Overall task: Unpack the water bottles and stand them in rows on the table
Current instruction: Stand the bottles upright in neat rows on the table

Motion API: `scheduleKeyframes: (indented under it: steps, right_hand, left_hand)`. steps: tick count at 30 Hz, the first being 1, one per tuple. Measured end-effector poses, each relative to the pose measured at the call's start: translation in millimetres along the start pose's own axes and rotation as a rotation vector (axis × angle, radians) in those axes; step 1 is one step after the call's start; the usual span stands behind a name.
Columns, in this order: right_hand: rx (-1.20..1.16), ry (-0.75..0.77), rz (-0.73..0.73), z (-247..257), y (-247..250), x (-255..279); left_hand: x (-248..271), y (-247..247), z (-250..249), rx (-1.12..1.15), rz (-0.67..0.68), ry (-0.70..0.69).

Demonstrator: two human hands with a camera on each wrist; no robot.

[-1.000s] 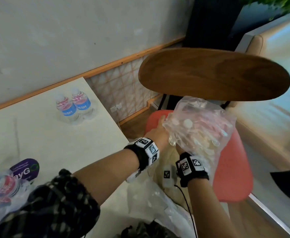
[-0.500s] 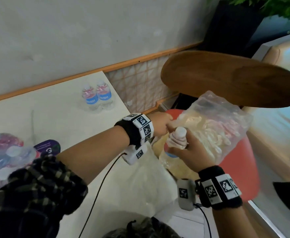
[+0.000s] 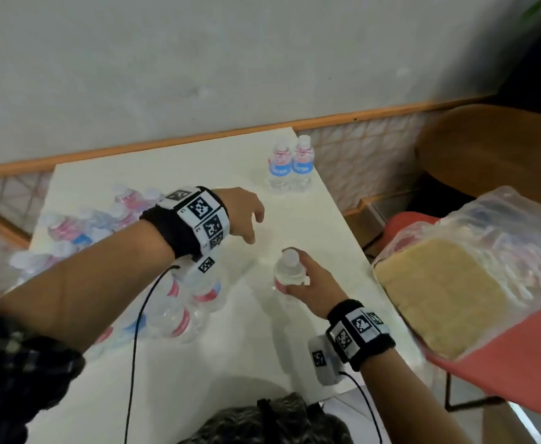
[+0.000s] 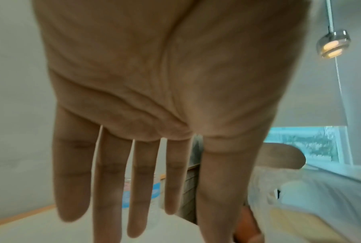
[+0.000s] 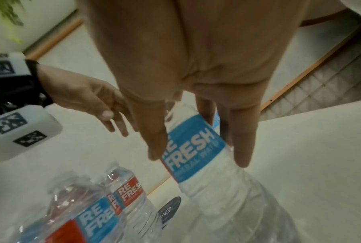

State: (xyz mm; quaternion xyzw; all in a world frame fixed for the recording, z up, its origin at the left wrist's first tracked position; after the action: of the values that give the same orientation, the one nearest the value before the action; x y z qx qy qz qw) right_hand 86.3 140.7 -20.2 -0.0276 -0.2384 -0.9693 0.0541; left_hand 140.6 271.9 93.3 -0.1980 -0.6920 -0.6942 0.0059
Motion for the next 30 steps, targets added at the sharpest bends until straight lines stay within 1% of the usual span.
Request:
scheduleKeyframes:
  steps: [2, 6, 10, 14, 17, 19, 21, 25, 27, 28, 30]
  right_hand:
    - [-0.008, 0.004, -0.042, 0.8, -4.5, -3.9]
    - [-0.014, 0.011, -0.151, 2.9, 6.0, -13.3]
    - [-0.006, 0.013, -0.244, -0.6, 23.7, -20.6]
    - [0.040, -0.035, -0.294, -4.9, 39.3, -22.6]
    - [0.043, -0.070, -0.339, -14.8, 46.4, -27.6]
    - [0.020, -0.077, -0.348, -19.4, 48.1, -32.1]
    - [0.047, -0.080, -0.354, -19.8, 50.6, -37.4]
    - [0.022, -0.016, -0.379, -15.9, 59.0, -51.6]
    - [-0.004, -0.008, -0.400, -20.5, 61.4, -60.0]
    - [-0.022, -0.035, -0.413, -28.2, 61.7, -63.6]
    - [-0.159, -0.136, -0.421, -51.2, 58.4, -68.1]
  left_hand:
    - [10.5, -4.0, 22.3, -0.056, 0.006, 0.032]
    - [27.8, -29.0, 48.0, -0.155, 0.122, 0.014]
    - [41.3, -56.2, 49.9, -0.174, 0.238, -0.037]
    - [38.0, -73.9, 34.2, -0.213, 0.247, -0.097]
    - [26.6, -74.4, 27.6, -0.171, 0.197, -0.114]
    - [17.5, -67.5, 23.2, -0.122, 0.111, -0.119]
    - [7.4, -60.7, 17.8, -0.089, 0.031, -0.118]
    - [-17.5, -49.6, 3.4, 0.009, -0.060, -0.104]
    - [-31.6, -45.5, 0.5, 0.085, -0.107, -0.076]
    - [-38.9, -43.6, -0.3, 0.116, -0.136, -0.064]
    - [-54.0, -38.6, -2.3, 0.153, -0.189, -0.049]
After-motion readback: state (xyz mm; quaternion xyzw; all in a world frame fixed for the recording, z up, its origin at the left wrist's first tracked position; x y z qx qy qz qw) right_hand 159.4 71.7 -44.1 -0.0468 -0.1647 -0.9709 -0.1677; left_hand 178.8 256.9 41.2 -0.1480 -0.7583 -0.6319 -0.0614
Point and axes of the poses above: each hand's wrist, its own x-axis away from the middle knuckle, its own y-axis out of the back of the hand, z = x × y, the point moved 10 cm from there along -x, towards the middle knuckle, and after that the axes turned 15 degrees about -z, right-handed, at the moved point
